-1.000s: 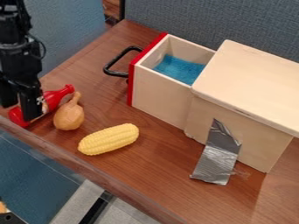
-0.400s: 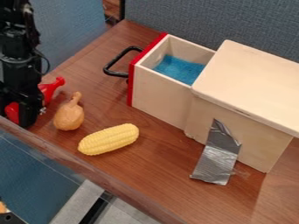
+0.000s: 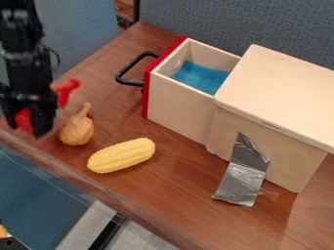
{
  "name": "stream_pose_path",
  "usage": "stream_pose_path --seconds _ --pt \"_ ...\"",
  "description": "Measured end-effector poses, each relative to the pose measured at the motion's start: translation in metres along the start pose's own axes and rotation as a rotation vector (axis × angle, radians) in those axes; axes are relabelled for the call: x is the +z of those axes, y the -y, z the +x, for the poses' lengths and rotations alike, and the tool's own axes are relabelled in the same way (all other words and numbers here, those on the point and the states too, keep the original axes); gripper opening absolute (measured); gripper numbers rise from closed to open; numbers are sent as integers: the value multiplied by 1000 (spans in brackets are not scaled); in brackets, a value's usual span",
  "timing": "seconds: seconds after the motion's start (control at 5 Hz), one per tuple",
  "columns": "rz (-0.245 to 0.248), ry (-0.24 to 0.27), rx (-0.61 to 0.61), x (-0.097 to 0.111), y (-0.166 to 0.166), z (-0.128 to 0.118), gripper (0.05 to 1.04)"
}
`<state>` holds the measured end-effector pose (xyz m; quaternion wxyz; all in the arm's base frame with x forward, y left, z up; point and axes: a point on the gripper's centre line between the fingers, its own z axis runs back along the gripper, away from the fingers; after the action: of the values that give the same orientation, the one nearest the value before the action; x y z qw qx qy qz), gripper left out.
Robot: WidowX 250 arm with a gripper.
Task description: Move the red bpttle on the table put it to above the box
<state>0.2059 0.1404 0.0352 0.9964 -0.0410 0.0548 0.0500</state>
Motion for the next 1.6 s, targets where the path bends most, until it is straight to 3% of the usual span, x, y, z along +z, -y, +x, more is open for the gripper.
stream_pose_path --seconds 0.4,0.6,0.8,1.0,1.4,1.6 --pt "-57 73 28 51 39 16 658" --pt "-60 73 61 54 82 32 658" --pt "-58 99 176 56 126 45 658" --pt "-95 115 372 74 150 58 658" --pt "-208 61 774 100 183 79 658" --pt "-236 27 844 106 189 91 658"
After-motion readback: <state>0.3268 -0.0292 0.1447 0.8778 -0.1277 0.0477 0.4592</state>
